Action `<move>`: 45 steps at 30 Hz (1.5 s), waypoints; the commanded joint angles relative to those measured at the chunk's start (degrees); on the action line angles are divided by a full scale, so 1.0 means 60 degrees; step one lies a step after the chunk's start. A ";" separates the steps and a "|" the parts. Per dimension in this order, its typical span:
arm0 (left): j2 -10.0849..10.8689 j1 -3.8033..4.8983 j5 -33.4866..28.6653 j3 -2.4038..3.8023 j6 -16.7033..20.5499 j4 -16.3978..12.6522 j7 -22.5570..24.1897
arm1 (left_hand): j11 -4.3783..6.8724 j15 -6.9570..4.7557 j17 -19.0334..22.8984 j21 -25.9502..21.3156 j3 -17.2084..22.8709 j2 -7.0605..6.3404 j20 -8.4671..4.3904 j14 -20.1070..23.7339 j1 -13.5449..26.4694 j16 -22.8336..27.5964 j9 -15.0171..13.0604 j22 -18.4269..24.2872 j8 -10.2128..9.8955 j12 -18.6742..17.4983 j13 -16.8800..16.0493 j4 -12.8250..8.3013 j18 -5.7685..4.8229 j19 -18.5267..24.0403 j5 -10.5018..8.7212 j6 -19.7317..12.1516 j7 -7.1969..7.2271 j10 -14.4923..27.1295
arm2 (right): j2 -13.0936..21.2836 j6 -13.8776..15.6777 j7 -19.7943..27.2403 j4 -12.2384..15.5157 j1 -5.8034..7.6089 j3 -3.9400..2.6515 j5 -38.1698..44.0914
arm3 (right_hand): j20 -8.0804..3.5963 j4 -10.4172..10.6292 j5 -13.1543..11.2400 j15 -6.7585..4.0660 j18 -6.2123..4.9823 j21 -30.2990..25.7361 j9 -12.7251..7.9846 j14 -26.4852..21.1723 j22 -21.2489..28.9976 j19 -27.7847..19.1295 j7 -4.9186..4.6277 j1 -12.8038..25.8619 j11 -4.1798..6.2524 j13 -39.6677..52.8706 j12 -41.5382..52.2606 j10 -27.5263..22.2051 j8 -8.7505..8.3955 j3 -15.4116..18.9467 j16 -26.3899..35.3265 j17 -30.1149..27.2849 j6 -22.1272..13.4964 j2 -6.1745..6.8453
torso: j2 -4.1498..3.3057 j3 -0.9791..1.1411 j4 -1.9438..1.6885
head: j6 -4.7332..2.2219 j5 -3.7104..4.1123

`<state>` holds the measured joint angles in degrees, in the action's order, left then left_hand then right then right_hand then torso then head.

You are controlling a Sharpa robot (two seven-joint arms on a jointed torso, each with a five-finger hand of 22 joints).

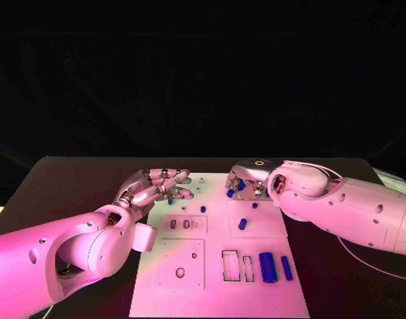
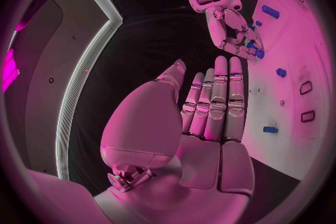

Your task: Assemble the parts on the task board

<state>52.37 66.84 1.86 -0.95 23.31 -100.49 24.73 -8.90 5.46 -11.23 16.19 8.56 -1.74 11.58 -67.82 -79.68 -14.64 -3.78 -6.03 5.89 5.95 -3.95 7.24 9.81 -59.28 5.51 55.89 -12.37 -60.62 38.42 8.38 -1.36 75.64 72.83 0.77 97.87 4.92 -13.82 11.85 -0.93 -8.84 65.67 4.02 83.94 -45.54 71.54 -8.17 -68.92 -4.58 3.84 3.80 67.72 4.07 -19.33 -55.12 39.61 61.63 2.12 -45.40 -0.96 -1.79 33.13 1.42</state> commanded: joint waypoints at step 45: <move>0.0006 0.0011 0.0095 0.0008 -0.0284 0.0066 -0.0121 | -0.0094 0.0055 -0.0121 -0.0023 0.0005 0.0004 0.0036 0.0191 0.0025 -0.0108 0.0006 0.0020 -0.0149 -0.0148 0.0016 -0.0132 0.0088 -0.0018 0.0034 -0.0069 -0.0114 0.0087 | -0.0612 0.2095 0.0197 -0.0540 0.0062 -0.0040 -0.0403 | -0.0093 0.0896 -0.0670 -0.0118 0.0214 0.0720 0.0202 0.0079 -0.0780 0.0049 0.0271 -0.0028 0.0250 0.0082 0.0072 0.0705 0.0187 -0.0496 -0.0961 0.0740 0.0800 -0.0266 | -0.0276 -0.0018 -0.0095 | -0.0199 0.0036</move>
<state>52.41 66.85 2.07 -0.95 22.85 -100.01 23.72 -9.31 5.83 -11.88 16.19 8.71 -1.74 11.58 -66.99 -79.68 -15.08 -3.77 -5.97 5.21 5.27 -3.90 6.77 9.80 -59.28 5.51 55.47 -12.78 -60.20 35.01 18.69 0.54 72.74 73.14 0.56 94.30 4.72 -8.72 7.96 -1.35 -7.97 69.65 4.94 83.93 -50.14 71.74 -6.54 -69.28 -2.94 4.27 4.43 71.64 5.04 -22.33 -60.52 43.98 65.91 0.52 -46.97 -1.07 -2.33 31.91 1.53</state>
